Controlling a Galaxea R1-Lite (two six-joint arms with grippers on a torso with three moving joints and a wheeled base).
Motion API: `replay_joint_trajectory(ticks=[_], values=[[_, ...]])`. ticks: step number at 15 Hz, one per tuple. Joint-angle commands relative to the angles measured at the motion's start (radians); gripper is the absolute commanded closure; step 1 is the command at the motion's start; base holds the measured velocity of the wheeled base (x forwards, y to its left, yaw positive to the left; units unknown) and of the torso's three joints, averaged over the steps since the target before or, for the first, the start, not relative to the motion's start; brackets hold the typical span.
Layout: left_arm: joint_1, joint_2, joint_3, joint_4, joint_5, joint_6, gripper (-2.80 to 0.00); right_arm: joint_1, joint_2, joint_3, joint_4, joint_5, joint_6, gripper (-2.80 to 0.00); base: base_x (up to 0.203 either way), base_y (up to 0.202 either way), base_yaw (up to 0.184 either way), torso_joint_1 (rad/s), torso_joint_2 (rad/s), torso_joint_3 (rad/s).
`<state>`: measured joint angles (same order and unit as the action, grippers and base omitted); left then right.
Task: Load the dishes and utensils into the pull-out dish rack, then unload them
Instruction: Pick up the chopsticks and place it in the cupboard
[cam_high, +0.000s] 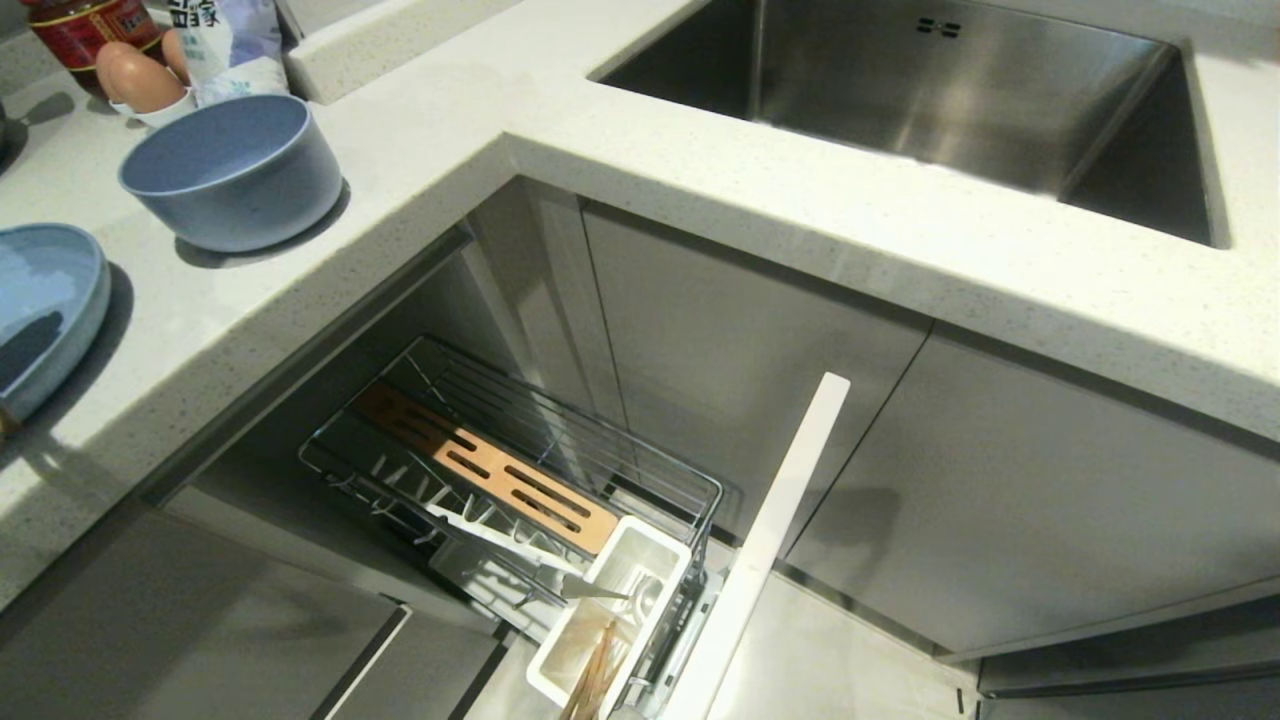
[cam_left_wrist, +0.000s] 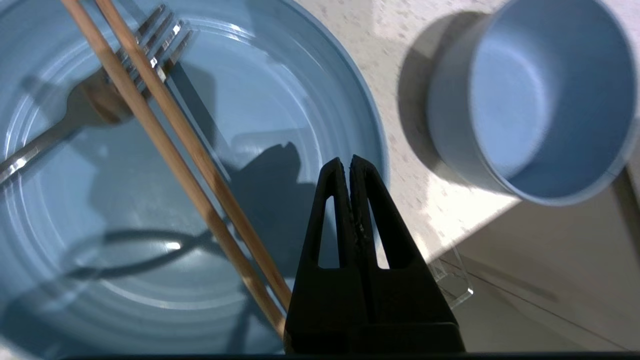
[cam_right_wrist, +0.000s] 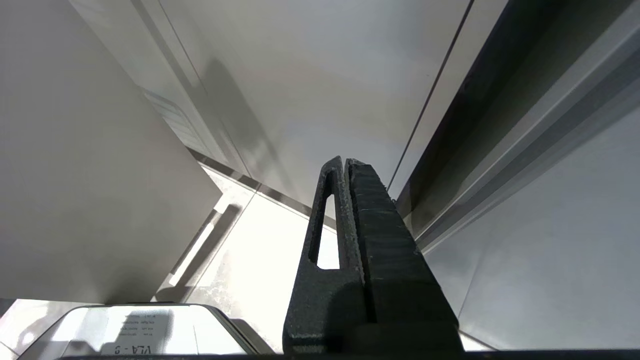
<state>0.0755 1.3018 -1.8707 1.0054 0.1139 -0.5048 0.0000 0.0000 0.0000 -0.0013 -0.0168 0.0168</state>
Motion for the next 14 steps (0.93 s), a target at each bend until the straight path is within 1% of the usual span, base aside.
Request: replay_joint_trajectory(ticks=[1, 4, 5, 7, 9, 12, 14], values=[[-0.025, -0.022, -0.018, 0.029, 0.001, -0.025, 0.0, 0.0, 0.0, 0.0, 0.0, 0.0, 0.0, 0.0, 0.0, 0.0, 0.0, 0.0, 0.0, 0.0], [-0.025, -0.034, -0.016, 0.114, 0.0, -0.1, 0.0, 0.0, 0.0, 0.0, 0.0, 0.0, 0.0, 0.0, 0.0, 0.0, 0.0, 0.0, 0.0, 0.0], [-0.025, -0.035, -0.016, 0.123, 0.001, -0.12, -2.8, 0.0, 0.0, 0.0, 0.0, 0.0, 0.0, 0.0, 0.0, 0.0, 0.0, 0.0, 0.0, 0.0], [-0.023, -0.034, -0.014, 0.125, 0.003, -0.141, -2.8, 0.0, 0.0, 0.0, 0.0, 0.0, 0.0, 0.0, 0.0, 0.0, 0.0, 0.0, 0.0, 0.0], [-0.023, -0.032, 0.003, 0.125, 0.003, -0.176, -2.8, 0.0, 0.0, 0.001, 0.0, 0.0, 0.0, 0.0, 0.0, 0.0, 0.0, 0.0, 0.0, 0.0], [-0.019, -0.03, 0.053, 0.124, 0.007, -0.203, -2.8, 0.0, 0.0, 0.0, 0.0, 0.0, 0.0, 0.0, 0.0, 0.0, 0.0, 0.0, 0.0, 0.0], [0.0, -0.027, 0.081, 0.119, 0.023, -0.204, -2.8, 0.0, 0.0, 0.001, 0.0, 0.0, 0.0, 0.0, 0.0, 0.0, 0.0, 0.0, 0.0, 0.0]])
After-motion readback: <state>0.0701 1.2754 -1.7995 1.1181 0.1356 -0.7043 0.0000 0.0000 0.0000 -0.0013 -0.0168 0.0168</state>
